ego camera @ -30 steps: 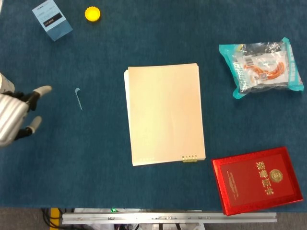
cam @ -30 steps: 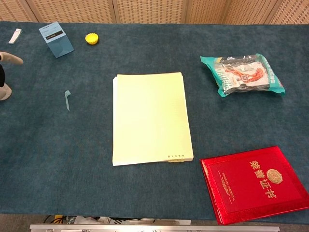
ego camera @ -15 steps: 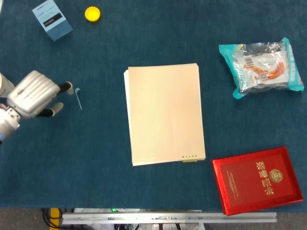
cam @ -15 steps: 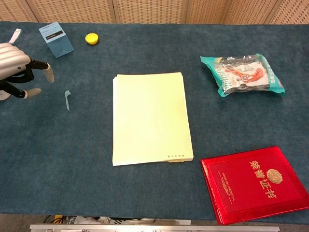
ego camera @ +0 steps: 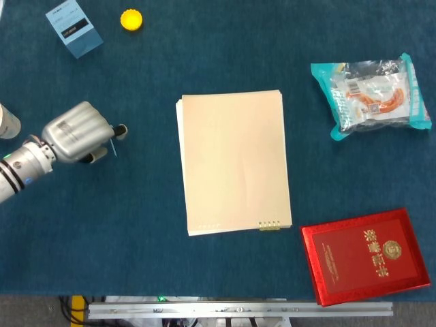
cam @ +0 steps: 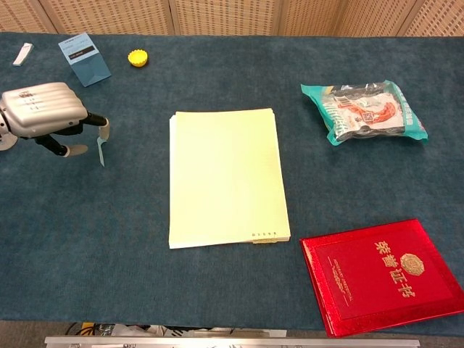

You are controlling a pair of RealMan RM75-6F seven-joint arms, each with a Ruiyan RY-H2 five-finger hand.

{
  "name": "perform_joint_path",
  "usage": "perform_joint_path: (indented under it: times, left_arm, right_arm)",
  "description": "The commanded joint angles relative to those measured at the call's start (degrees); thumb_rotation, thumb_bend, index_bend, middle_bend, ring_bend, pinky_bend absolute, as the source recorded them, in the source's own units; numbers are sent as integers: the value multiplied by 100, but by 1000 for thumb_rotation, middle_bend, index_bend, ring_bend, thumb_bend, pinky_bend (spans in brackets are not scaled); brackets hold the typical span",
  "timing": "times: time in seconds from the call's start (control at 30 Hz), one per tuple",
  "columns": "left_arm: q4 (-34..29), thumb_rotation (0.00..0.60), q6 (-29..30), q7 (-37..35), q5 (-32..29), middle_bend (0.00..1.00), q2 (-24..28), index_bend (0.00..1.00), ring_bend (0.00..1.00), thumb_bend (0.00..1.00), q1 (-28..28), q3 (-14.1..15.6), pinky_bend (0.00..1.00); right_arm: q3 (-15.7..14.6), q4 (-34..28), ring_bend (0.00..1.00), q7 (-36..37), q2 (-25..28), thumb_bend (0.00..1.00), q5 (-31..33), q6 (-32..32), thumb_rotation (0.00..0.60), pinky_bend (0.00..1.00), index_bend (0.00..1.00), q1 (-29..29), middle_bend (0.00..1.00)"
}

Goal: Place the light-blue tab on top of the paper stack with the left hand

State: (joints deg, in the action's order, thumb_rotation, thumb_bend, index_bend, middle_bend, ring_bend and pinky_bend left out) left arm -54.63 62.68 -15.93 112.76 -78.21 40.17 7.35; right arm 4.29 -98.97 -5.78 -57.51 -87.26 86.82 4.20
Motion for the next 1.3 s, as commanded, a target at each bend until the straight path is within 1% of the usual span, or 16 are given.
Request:
perform_joint_path:
  times: [0.03,0.3,0.43,0.67,1.0,1.3]
  left_arm:
    - [273,600,123,-21,78,981,-204,414,978,349,89,122,968]
    - [935,600,331,-295,69,1000,-620,457,1000,343,179,300,967]
    - [1254,600,500,-466,38,1000,-811,456,1000,339,173,377,968]
    - [1657,600,609,-620,22,1000,-1063,457,1000,339,189,539,967]
    - [2135,600,754,-874,-74,1000,-1250,456,1000,339,112,730,968]
    - [2426,600,813,-1077,-150,1000,-1351,456,1000,339,47,858,968]
  right_arm:
    - [-5,-15,393,-24,-3,210,13,2,600,513,238,-11,379]
    - [2,-67,393,-87,15,210,58,20,600,513,238,-38,379]
    - [12,-105,393,-132,34,210,85,24,600,513,238,-46,379]
    - [19,-161,394,-205,38,210,98,21,600,514,238,-46,378]
    - [35,-262,397,-306,73,210,124,61,600,513,238,-73,379]
    - [50,-319,399,-372,83,210,114,86,600,514,238,-77,379]
